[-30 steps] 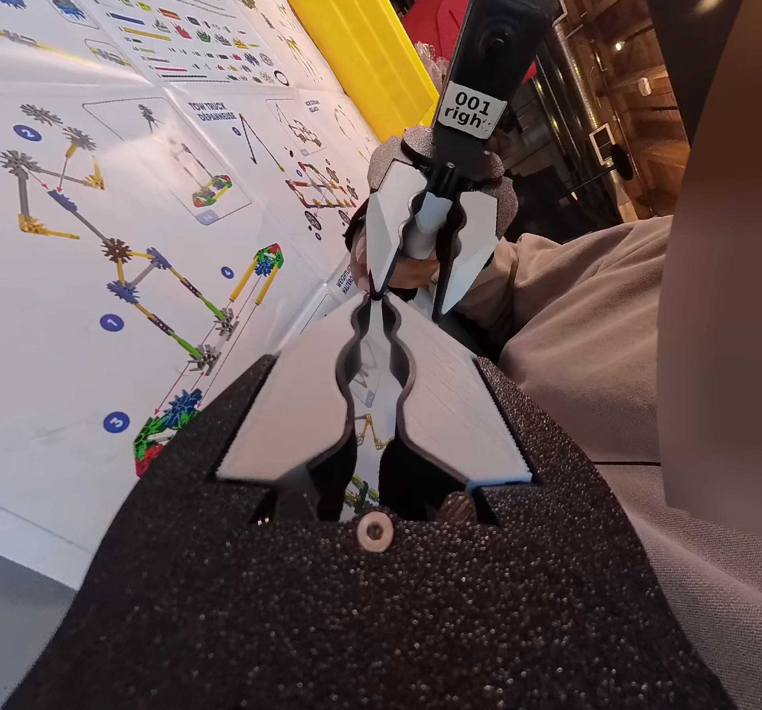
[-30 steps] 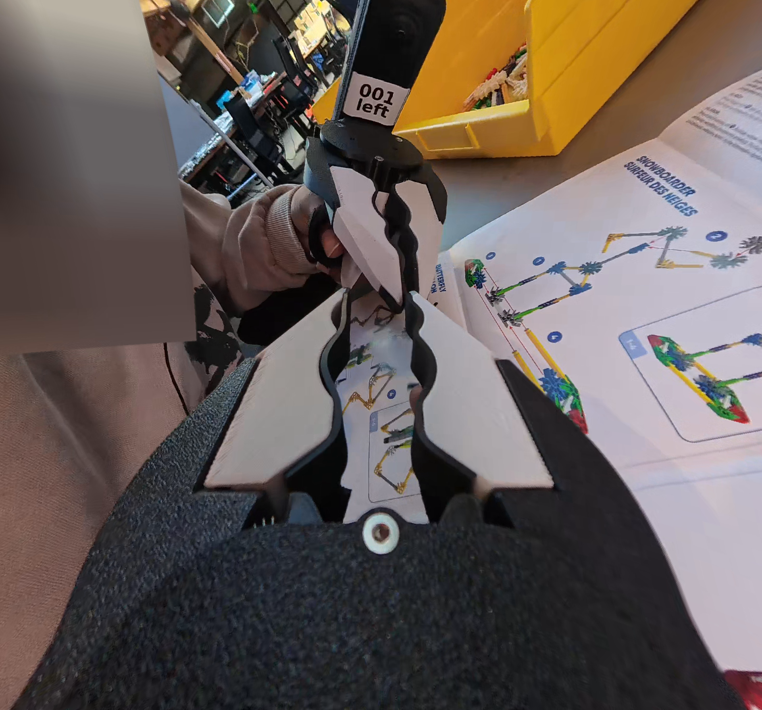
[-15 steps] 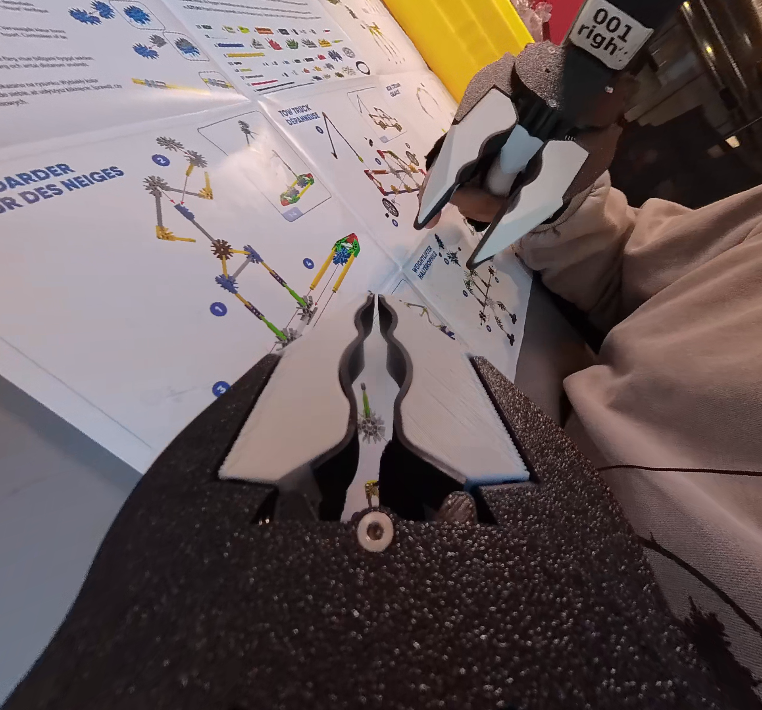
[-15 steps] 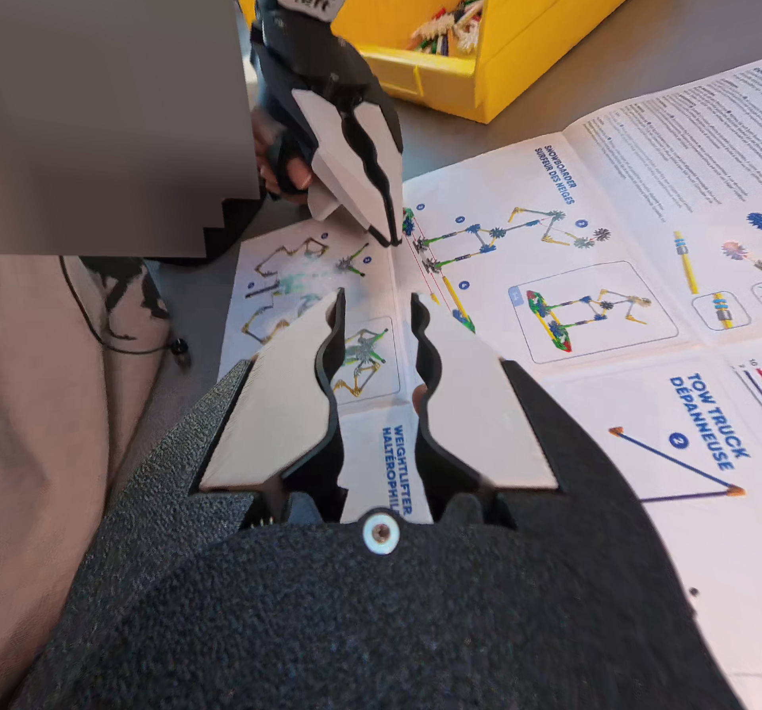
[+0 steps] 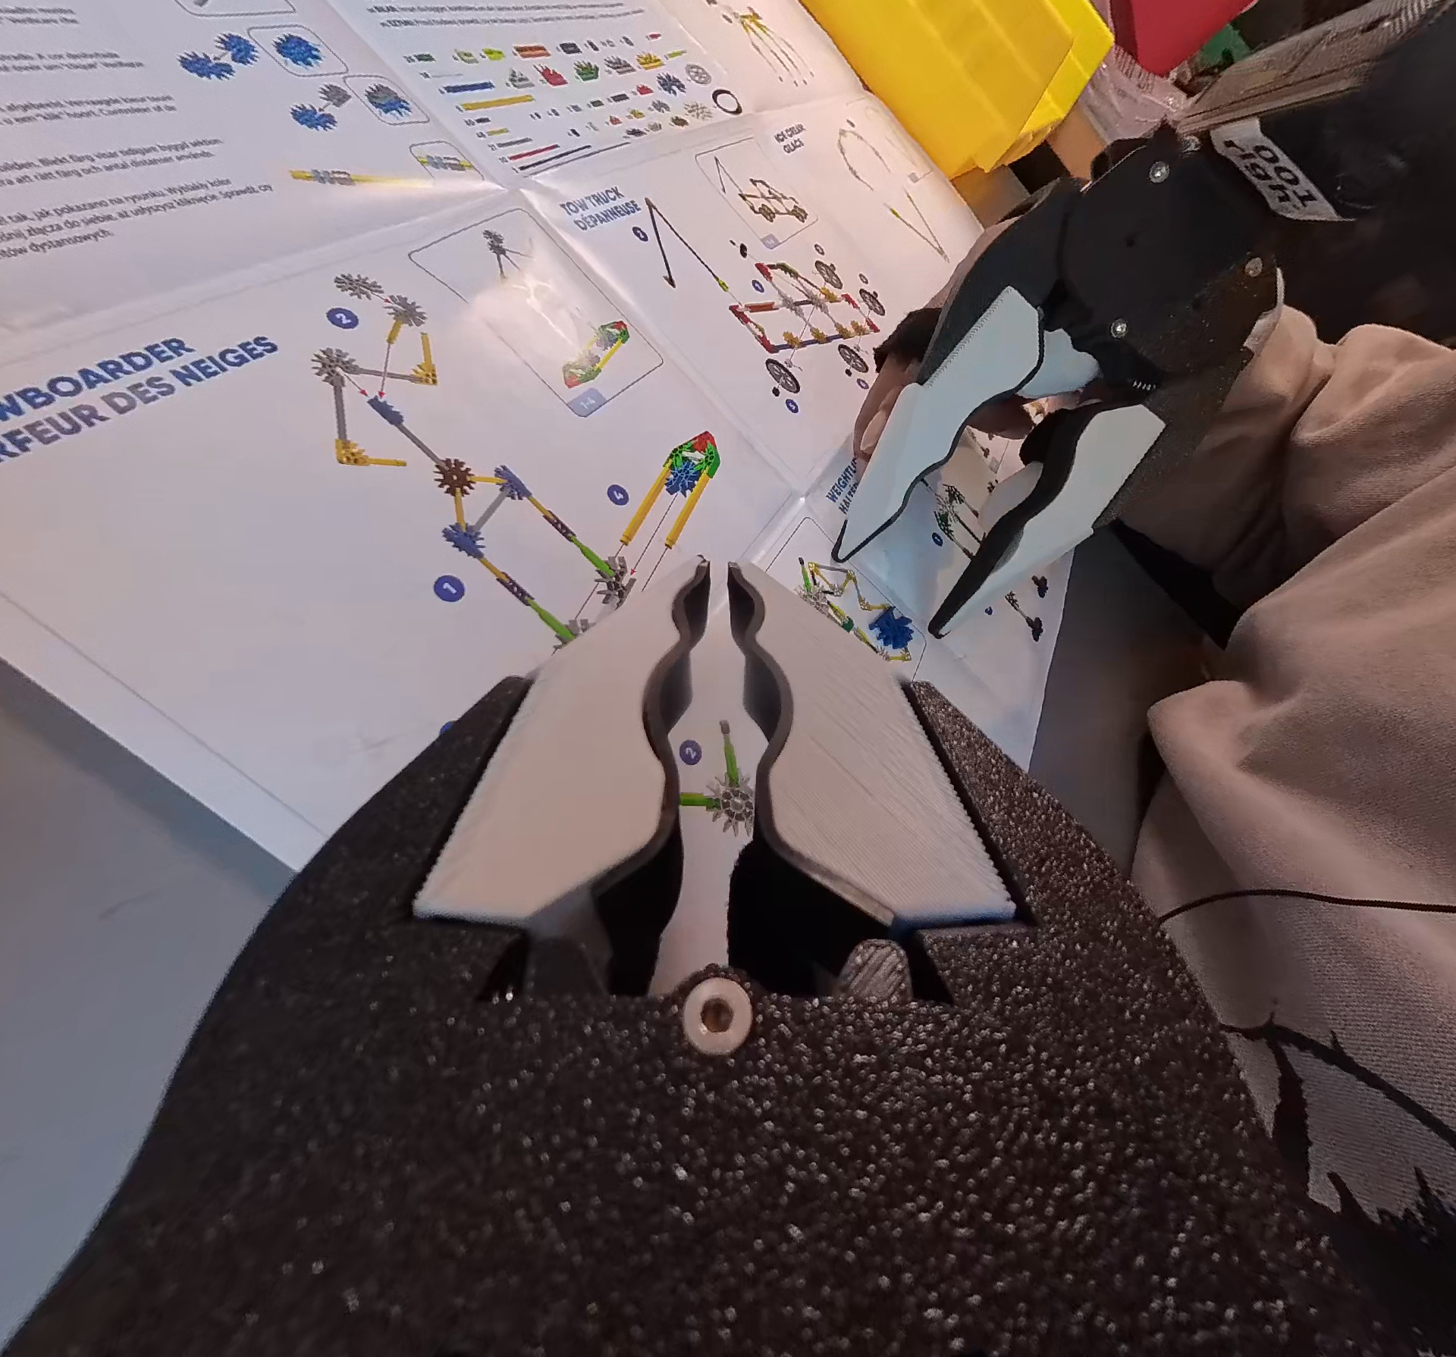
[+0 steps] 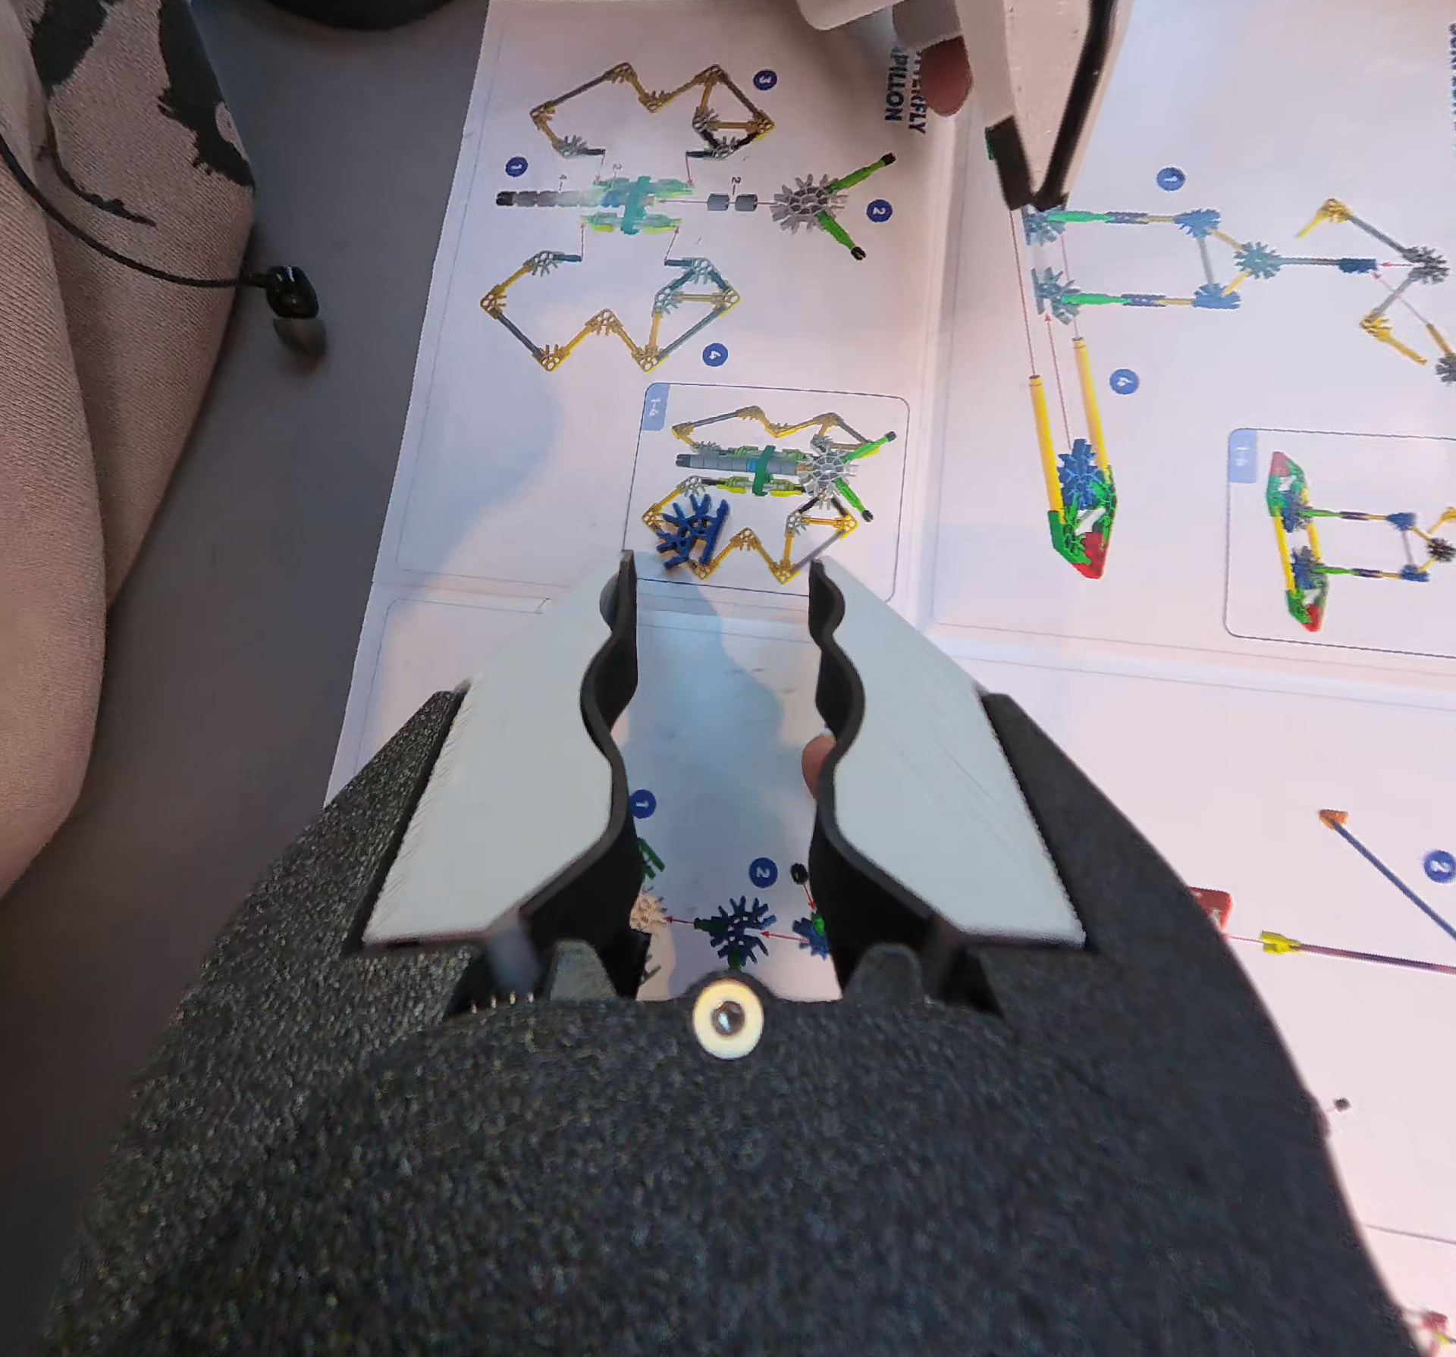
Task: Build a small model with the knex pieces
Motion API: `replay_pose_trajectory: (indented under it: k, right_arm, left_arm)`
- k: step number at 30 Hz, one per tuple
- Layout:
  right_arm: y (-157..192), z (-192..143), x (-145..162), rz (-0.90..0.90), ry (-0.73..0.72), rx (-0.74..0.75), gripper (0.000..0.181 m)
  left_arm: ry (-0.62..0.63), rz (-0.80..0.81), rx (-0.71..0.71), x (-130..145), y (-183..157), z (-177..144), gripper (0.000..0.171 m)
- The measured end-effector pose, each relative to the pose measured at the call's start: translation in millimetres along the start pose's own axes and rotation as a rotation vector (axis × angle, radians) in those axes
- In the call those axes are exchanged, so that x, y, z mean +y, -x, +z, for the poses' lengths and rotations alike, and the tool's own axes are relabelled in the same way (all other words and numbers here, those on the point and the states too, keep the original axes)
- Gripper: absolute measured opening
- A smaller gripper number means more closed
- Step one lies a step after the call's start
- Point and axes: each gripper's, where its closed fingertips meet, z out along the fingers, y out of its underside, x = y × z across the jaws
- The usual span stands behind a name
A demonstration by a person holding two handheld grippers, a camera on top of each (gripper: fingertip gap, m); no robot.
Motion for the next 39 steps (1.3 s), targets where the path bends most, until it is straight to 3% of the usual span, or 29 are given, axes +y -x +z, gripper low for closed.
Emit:
replay_pose_trajectory:
  k: [10, 18, 25, 28, 31, 34, 37, 39]
  right_arm:
    - [0.1, 6.4, -2.2, -0.069, 0.043, 0.058, 0.030]
    - [10.8, 10.9, -6.6, -0.129, 0.055, 0.052, 0.027]
    - [14.3, 13.8, -15.1, -0.075, 0.010, 0.030, 0.000]
    - [12.3, 4.0, -33.9, 0.051, -0.128, -0.031, 0.000]
    - [4.7, -3.9, -38.9, 0.091, -0.168, -0.016, 0.000]
    - [1.3, -2.5, -35.5, 0.062, -0.123, 0.041, 0.001]
    - [10.1, 9.6, -32.3, 0.007, -0.042, 0.058, 0.025]
    - [7.5, 18.9, -29.5, 0.000, 0.007, 0.101, 0.025]
  left_arm:
    - [0.028, 0.050, -0.030, 3.0, -1.1, 0.9, 0.005]
    - [0.101, 0.192, -0.054, 14.1, -8.9, 7.7, 0.006]
    - [0.126, 0.338, -0.011, 18.5, -28.9, 10.6, 0.007]
    - [0.133, 0.462, 0.017, 21.2, -43.7, 10.4, 0.011]
    - [0.169, 0.588, -0.023, 27.1, -46.4, 10.0, 0.011]
    - [0.184, 0.636, -0.148, 22.6, -28.8, 3.3, 0.011]
    - [0.133, 0.576, -0.245, 6.8, -8.2, -10.6, 0.011]
    - [0.087, 0.515, -0.273, -2.7, 1.0, -19.5, 0.011]
